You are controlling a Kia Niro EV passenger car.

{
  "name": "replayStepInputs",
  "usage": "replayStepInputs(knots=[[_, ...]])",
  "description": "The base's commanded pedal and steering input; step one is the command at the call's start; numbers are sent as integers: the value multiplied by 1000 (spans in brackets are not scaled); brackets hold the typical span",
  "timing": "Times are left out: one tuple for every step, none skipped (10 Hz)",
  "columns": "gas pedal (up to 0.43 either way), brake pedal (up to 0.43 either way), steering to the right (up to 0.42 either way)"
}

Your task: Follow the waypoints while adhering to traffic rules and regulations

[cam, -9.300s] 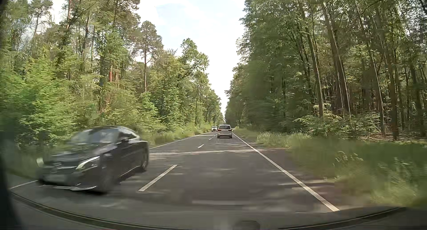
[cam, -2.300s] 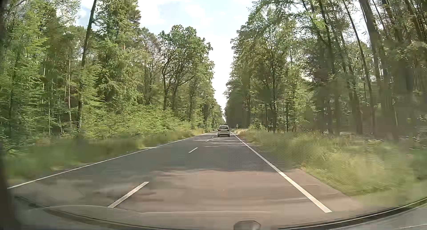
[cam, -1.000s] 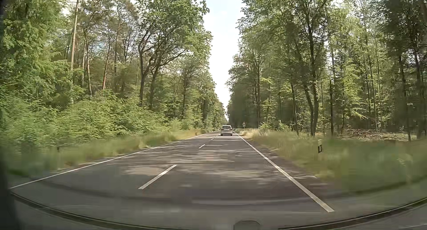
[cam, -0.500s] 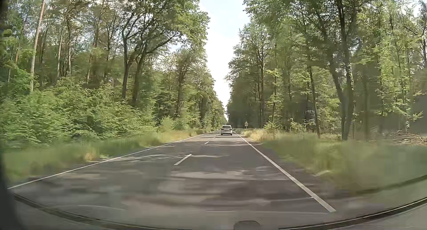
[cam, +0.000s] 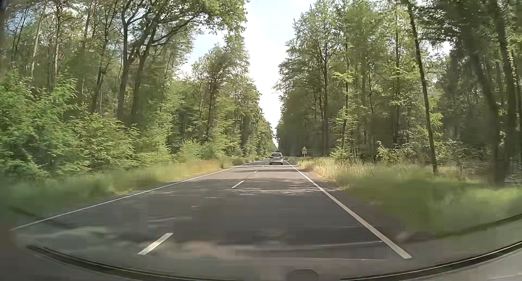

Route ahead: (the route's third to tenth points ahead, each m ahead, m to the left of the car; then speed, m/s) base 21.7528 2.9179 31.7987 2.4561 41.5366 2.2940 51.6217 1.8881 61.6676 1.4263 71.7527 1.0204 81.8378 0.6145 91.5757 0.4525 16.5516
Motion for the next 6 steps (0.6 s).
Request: replayStepInputs(knots=[[67,37,0],[67,37,1],[67,37,0],[67,30,0],[67,37,0],[67,37,0]])
